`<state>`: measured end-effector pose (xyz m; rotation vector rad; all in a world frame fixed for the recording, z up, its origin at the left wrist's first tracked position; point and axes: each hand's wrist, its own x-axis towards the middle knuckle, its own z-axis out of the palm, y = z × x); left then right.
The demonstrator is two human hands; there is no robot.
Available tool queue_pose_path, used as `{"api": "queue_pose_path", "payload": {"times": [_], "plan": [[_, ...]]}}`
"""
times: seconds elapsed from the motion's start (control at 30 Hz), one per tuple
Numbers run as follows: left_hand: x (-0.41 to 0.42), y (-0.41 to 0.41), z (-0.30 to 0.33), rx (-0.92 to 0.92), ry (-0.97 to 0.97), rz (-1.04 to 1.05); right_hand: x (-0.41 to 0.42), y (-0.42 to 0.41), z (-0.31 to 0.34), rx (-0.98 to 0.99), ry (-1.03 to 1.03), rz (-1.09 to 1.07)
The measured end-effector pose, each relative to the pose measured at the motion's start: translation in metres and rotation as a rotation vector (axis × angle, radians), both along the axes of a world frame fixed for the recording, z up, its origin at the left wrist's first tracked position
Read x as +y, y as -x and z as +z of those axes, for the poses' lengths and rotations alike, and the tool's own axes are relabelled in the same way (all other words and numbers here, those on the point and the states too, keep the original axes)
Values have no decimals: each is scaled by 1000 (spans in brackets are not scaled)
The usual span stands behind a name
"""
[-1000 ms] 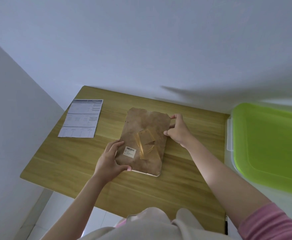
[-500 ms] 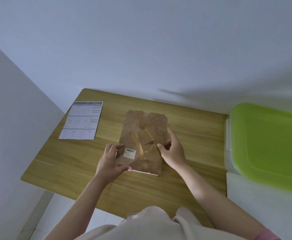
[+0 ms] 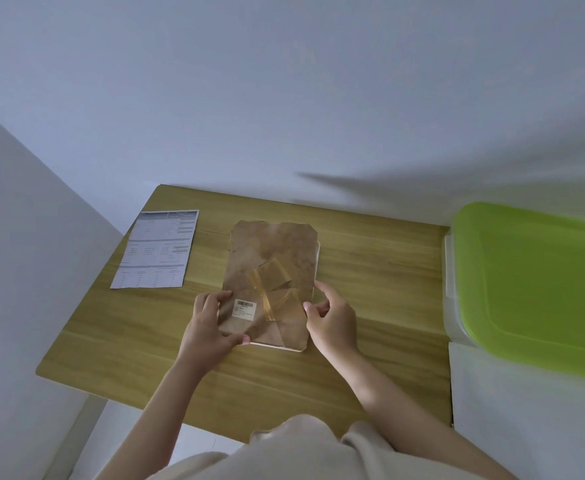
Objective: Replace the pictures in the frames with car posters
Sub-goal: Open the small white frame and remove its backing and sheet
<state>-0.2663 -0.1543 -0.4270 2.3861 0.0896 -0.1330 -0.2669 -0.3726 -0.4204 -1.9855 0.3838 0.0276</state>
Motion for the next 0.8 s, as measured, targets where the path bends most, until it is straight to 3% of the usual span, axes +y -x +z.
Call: {"api": "queue_pose_path", "payload": {"times": [0.23, 0.37, 0.57, 0.8], "plan": [[26, -14, 18, 1, -128, -80, 16, -9, 0, -37, -119, 12], [21, -20, 37, -52, -89, -85, 11, -11, 4, -109, -214, -31], [-20, -32, 52, -57, 23, -165, -27, -11, 5, -158, -282, -194], [-95, -40, 26, 6, 69, -266, -86, 2, -12, -103, -308, -486]]}}
